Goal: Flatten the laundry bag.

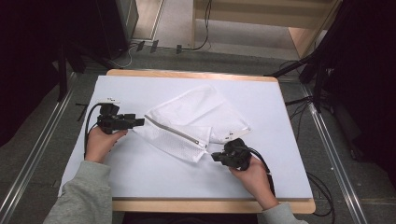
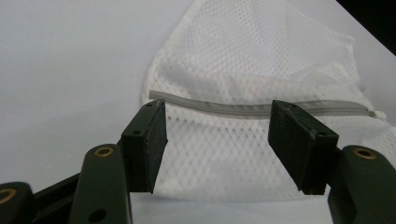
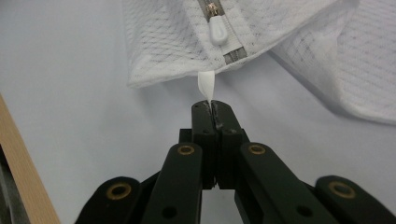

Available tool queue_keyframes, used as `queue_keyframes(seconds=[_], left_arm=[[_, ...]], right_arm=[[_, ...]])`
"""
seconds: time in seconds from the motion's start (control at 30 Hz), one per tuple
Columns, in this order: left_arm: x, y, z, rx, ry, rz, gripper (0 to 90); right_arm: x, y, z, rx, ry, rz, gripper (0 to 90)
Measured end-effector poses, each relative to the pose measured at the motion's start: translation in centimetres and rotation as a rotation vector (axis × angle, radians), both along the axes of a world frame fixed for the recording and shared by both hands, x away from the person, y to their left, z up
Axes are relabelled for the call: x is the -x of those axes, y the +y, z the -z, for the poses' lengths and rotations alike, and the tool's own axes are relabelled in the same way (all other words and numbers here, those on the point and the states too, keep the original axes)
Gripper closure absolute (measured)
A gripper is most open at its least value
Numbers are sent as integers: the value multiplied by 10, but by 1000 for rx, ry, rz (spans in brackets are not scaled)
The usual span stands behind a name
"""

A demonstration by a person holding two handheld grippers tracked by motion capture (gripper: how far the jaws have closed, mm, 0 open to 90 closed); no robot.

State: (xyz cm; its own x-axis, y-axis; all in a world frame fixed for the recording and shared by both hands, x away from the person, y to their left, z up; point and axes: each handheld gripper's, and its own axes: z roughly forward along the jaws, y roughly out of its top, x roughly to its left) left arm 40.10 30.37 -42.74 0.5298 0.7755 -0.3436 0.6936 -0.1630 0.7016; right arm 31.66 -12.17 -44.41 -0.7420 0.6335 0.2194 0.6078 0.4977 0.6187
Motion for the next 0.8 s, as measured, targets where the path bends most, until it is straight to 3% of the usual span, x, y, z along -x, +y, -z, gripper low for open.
queue_keyframes(seconds=[0.33,0.6,0.77,0.8], left_arm=[[-12,-16,5,-16,13,27,409],[-24,-39,15,-34,35,71,458],[-26,-51,20,-52,51,97,473],[-27,-55,22,-68,58,112,475]], right_arm=[[16,-39,0,8,11,87,900],[23,-69,5,17,23,151,900],[24,-73,1,-4,-2,175,829],[25,-76,-2,-25,-19,194,782]])
